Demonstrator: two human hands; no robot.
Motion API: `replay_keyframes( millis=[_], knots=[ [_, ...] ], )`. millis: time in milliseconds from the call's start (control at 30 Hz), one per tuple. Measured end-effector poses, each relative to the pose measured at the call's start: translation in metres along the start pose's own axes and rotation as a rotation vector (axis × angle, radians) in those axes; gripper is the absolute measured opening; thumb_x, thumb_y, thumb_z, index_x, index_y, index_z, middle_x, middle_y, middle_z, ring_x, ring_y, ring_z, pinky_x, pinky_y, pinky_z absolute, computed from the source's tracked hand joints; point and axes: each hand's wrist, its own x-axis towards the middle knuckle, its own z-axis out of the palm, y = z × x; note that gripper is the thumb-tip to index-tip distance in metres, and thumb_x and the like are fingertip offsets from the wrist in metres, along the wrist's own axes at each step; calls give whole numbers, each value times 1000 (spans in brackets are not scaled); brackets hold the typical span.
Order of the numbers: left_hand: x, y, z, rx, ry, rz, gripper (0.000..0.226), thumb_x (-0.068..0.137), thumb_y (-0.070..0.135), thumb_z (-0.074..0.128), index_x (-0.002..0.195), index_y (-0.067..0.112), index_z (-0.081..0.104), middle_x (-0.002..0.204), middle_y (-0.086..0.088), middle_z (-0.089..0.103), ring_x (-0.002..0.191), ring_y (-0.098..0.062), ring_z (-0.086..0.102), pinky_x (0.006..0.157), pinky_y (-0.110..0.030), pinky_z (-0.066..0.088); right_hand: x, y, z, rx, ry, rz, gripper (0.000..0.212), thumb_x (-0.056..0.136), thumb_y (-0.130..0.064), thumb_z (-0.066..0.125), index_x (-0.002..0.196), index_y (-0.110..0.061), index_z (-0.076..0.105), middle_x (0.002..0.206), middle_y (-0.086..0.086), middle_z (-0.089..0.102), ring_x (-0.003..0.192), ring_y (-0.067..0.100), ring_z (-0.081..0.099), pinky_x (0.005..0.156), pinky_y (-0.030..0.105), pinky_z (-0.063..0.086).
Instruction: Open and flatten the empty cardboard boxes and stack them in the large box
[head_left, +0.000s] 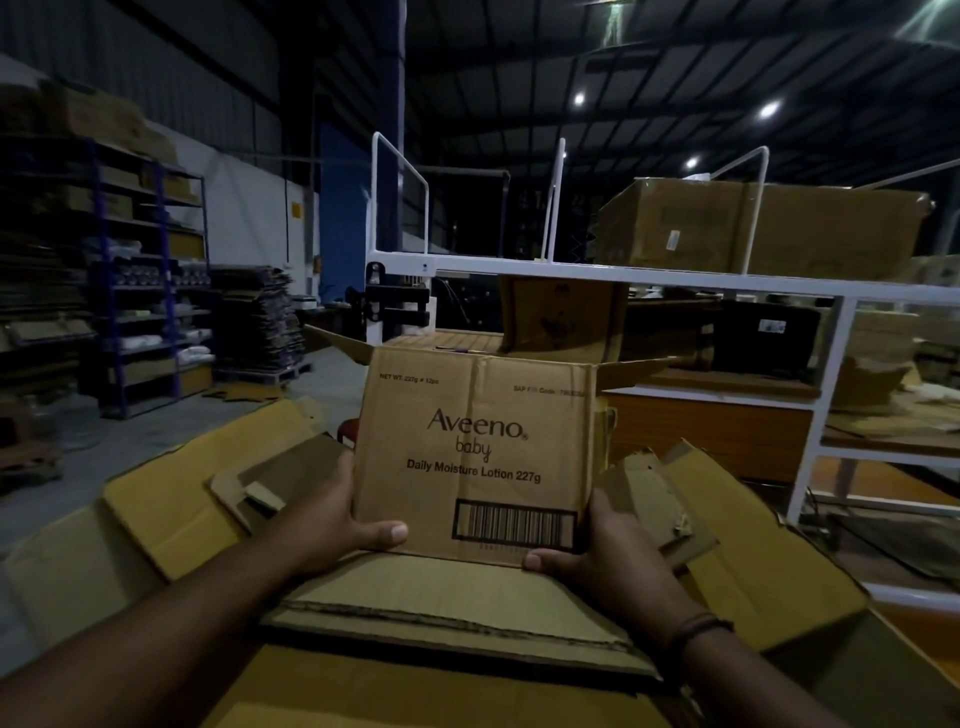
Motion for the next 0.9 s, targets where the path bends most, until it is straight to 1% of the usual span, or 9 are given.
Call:
replay_keyframes(
  millis=[67, 167, 333, 600, 667, 733, 767, 800, 900],
  knots=[
    [0, 1, 1, 39, 25, -9, 109, 75, 56, 85, 155, 29, 17, 150, 1, 51, 122, -15, 56, 91, -29, 49, -1, -1, 4, 1, 24, -3, 70, 79, -40, 86, 137, -28, 48, 124, -10, 69, 113, 6, 64, 92, 24, 56],
    [1, 4, 4, 84, 52, -9, 99, 79, 51, 84, 151, 25, 22, 150, -1, 51, 119, -15, 55, 83, -25, 46, 0, 0, 8, -7, 55, -1, 68, 80, -41, 85, 136, -28, 49, 124, -11, 68, 112, 7, 64, 83, 17, 52],
    [0, 0, 8, 324, 77, -75, 97, 83, 59, 77, 150, 15, 22, 152, -7, 49, 131, -25, 54, 97, -36, 51, 1, 8, 19, -68, 75, 44, 47, 85, -44, 79, 125, -27, 59, 120, -10, 70, 107, 8, 66, 88, 27, 59],
    [-12, -7, 16, 410, 127, -90, 64, 95, 52, 66, 139, 13, 41, 134, -8, 62, 115, -24, 63, 90, -36, 55, -10, 5, 22, -78, 77, 114, 27, 97, -43, 65, 119, -29, 60, 116, -8, 69, 100, 9, 64, 88, 30, 59],
    [-15, -6, 17, 413, 149, -91, 60, 94, 53, 67, 134, 14, 45, 129, -8, 64, 109, -22, 64, 88, -38, 57, -13, 3, 18, -113, 65, 108, 40, 98, -42, 65, 131, -23, 54, 132, 1, 62, 109, 14, 62, 97, 35, 58],
    [-21, 0, 18, 459, 183, -95, 58, 93, 54, 68, 131, 15, 47, 125, -6, 64, 106, -22, 64, 86, -39, 58, -17, -3, 13, -165, 91, 56, 86, 96, -40, 68, 162, -20, 16, 163, 13, 26, 144, 30, 40, 119, 42, 39],
    [-24, 4, 17, 533, 222, -86, 58, 92, 55, 67, 131, 16, 47, 126, -5, 62, 106, -21, 63, 85, -39, 58, -19, -8, 8, -226, 157, -9, 105, 95, -41, 69, 164, -22, -8, 170, 12, 4, 155, 35, 18, 124, 46, 24],
    [-27, 10, 14, 658, 287, -56, 60, 91, 56, 68, 132, 17, 46, 128, -4, 57, 107, -22, 61, 83, -39, 57, -19, -13, 2, -330, 258, -116, 114, 93, -43, 70, 162, -23, -19, 171, 13, -8, 158, 37, -1, 126, 51, 11],
    [-26, 28, -6, 1024, 481, 128, 71, 73, 50, 86, 124, 11, 57, 125, -13, 56, 102, -31, 60, 73, -41, 58, -3, -32, -28, -575, 462, -370, 108, 92, -49, 65, 164, -18, -9, 171, 17, -13, 155, 39, -21, 126, 56, -6]
  ],
)
